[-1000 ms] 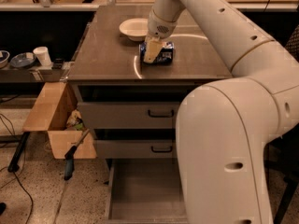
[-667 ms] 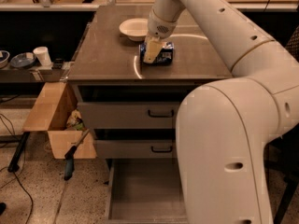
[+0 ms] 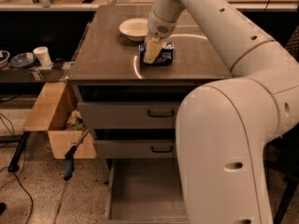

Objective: Place pepsi can into bottom drawer

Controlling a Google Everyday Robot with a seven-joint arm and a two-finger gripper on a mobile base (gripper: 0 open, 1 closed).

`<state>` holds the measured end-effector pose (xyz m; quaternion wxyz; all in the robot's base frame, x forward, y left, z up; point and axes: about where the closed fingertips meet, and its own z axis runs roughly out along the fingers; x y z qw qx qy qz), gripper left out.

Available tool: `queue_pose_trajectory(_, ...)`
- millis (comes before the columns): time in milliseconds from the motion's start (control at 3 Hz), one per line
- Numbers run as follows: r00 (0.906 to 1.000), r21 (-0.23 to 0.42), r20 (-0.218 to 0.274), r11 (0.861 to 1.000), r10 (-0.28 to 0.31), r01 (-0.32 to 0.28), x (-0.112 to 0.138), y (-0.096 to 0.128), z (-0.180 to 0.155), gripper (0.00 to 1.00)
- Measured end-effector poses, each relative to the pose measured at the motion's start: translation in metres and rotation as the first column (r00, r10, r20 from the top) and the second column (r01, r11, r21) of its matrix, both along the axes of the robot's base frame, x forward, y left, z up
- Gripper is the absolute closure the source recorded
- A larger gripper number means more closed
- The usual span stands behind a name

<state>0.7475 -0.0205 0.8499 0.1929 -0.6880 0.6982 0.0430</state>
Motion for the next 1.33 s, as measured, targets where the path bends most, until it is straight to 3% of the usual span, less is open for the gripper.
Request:
queue_pose_trajectory(1000, 0.9976, 0.001, 0.069, 1.0, -0.002, 0.002, -0.003, -0.007, 0.043, 1.0)
queue_pose_trajectory(1333, 0.9976, 0.001, 0.069, 1.0, 0.008, -0.008, -0.005, -0.003, 0.042, 1.0)
